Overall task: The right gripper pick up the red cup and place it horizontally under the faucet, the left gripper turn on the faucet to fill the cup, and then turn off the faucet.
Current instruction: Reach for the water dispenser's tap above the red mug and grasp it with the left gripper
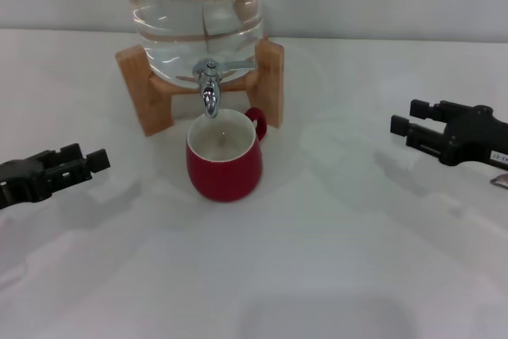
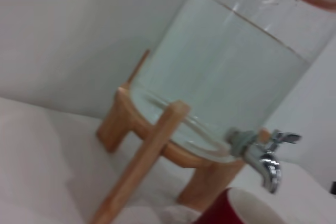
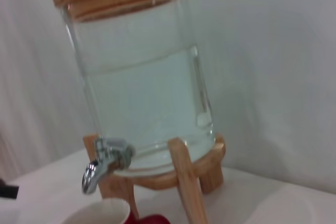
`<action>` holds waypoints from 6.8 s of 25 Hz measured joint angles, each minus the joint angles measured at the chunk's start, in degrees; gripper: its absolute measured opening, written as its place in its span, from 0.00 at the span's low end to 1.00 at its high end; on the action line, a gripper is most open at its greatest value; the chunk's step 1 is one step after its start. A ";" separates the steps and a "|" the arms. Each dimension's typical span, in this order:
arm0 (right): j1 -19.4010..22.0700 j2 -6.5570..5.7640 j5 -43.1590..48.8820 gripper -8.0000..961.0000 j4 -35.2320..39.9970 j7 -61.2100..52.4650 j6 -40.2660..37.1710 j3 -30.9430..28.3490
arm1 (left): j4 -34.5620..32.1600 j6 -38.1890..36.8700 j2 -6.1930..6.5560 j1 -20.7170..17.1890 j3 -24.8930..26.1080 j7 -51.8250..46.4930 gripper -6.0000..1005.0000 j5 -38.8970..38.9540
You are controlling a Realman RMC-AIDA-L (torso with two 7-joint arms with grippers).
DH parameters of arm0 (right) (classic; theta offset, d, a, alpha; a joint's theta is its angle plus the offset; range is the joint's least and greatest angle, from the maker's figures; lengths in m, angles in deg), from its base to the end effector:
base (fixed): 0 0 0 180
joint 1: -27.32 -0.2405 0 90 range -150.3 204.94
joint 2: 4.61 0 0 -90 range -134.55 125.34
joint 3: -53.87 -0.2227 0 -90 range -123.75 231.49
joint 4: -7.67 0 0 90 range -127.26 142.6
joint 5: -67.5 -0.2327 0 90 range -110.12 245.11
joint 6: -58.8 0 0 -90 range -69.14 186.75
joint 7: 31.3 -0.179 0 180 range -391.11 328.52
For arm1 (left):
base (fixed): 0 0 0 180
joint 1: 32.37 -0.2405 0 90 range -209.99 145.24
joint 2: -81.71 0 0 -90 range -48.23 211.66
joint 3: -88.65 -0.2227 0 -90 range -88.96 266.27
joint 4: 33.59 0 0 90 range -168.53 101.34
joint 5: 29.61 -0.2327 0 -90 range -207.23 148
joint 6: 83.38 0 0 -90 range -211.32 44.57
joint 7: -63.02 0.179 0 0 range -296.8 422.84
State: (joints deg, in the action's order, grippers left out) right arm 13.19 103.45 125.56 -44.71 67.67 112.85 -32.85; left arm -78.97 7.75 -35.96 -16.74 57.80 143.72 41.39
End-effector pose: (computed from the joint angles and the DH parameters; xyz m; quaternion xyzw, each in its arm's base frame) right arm 0.2222 0.3723 -0.0075 -0.8849 0.2563 0.2849 0.2648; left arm -0.3147 0.3040 0.0591 -0.8163 -0.4372 -0.3070 0.2196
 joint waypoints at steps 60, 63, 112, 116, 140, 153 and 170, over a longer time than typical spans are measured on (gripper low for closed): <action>1.13 2.86 1.80 0.49 0.87 10.99 5.85 -1.52 | -43.29 5.62 -1.24 30.63 -36.28 -28.65 0.84 -30.58; 1.14 2.86 1.79 0.49 0.87 10.99 5.89 -1.54 | -41.24 4.72 -1.32 32.10 -37.09 -28.92 0.84 -32.05; 2.09 2.86 1.63 0.49 0.79 10.99 7.03 -2.41 | -26.82 -0.24 -1.41 39.31 -43.39 -28.92 0.84 -38.60; 2.10 2.86 1.68 0.49 0.79 10.99 7.21 -2.50 | -27.06 0.31 -1.42 39.30 -44.09 -29.19 0.84 -38.48; 2.66 2.64 1.70 0.49 0.79 10.98 7.69 -2.93 | -31.07 5.24 -1.58 39.31 -44.68 -30.47 0.84 -37.96; 2.71 2.51 1.70 0.49 0.79 10.86 7.75 -3.02 | -32.08 6.32 -1.60 39.20 -45.51 -31.13 0.84 -38.43; 2.88 2.49 1.70 0.49 0.82 10.90 7.82 -3.04 | -32.95 6.28 -1.60 39.12 -46.22 -31.63 0.84 -38.58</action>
State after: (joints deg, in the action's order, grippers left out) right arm 16.07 105.94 127.26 -43.89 78.57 120.66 -35.89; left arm -111.93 14.02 -37.55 22.38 11.57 112.10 2.81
